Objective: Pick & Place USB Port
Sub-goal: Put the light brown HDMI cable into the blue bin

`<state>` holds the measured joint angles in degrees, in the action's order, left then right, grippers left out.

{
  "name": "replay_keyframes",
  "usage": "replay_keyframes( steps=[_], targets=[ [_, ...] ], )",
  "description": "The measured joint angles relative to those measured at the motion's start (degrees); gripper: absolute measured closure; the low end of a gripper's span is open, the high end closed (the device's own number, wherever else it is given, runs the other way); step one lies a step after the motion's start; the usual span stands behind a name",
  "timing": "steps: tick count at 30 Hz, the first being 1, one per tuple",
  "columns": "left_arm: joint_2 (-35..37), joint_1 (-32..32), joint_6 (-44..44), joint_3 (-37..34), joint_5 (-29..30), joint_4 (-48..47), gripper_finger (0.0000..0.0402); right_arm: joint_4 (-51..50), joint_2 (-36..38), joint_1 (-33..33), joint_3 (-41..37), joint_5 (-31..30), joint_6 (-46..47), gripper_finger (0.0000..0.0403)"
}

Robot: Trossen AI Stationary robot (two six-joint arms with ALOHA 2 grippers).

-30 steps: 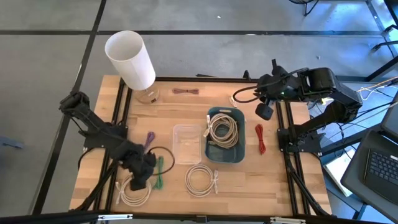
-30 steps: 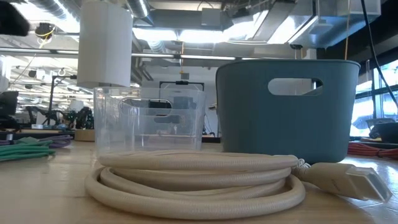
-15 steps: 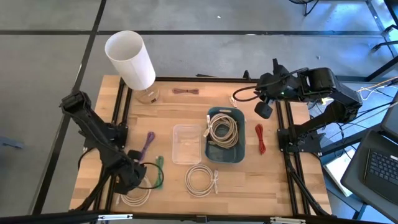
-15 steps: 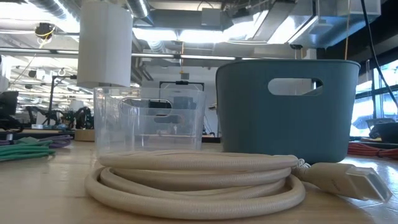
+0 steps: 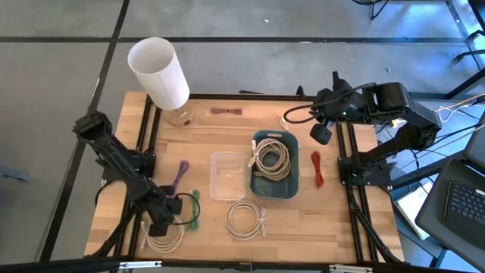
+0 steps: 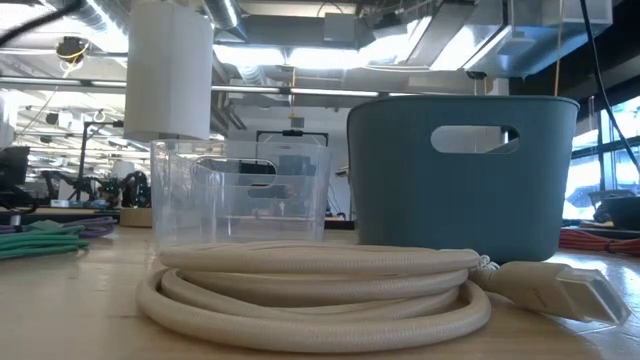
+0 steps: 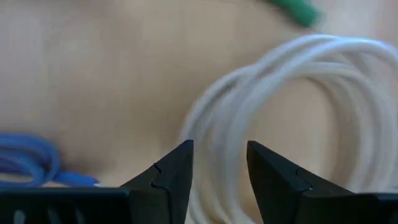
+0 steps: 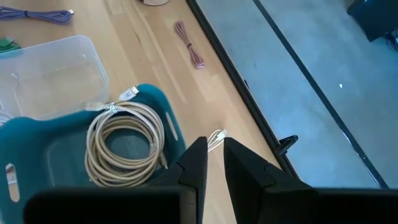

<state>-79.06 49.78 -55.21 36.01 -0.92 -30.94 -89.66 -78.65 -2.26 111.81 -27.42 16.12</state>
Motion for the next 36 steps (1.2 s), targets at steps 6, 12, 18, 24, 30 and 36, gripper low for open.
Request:
replay_keyframes(
  steps=[6, 12, 18, 24, 30, 36],
  targets=[
    [-2.36, 0.04, -3.13, -1.44, 1.64, -0.20, 0.0264, 0.26, -0.02, 0.00, 0.00, 0.00, -0.06, 0.0347],
    [-2.56, -1.03, -6.92, -0.92, 1.81, -1.26, 0.0368, 0.26, -0.02, 0.00, 0.00, -0.02, -0.83, 0.0347],
    [0.12, -2.19, -10.60, 2.07, 2.48, -1.99, 0.0390, 0.28, -0.02, 0.00, 0.00, -0.17, -3.83, 0.0347],
    [4.99, -3.46, -11.55, 9.69, 8.79, -4.56, 0.0390, 0.26, -0.02, 0.00, -0.02, -1.97, -4.74, 0.0347],
    [9.62, -6.38, -7.76, 17.50, 30.20, -6.09, 0.0390, 0.26, -0.02, 0.00, -0.02, -1.99, -4.57, 0.0347],
    [14.98, -14.63, 12.15, 19.21, 46.72, 12.55, 0.0390, 0.26, -0.02, 0.00, -0.02, -1.97, -3.33, 0.0347]
  ],
)
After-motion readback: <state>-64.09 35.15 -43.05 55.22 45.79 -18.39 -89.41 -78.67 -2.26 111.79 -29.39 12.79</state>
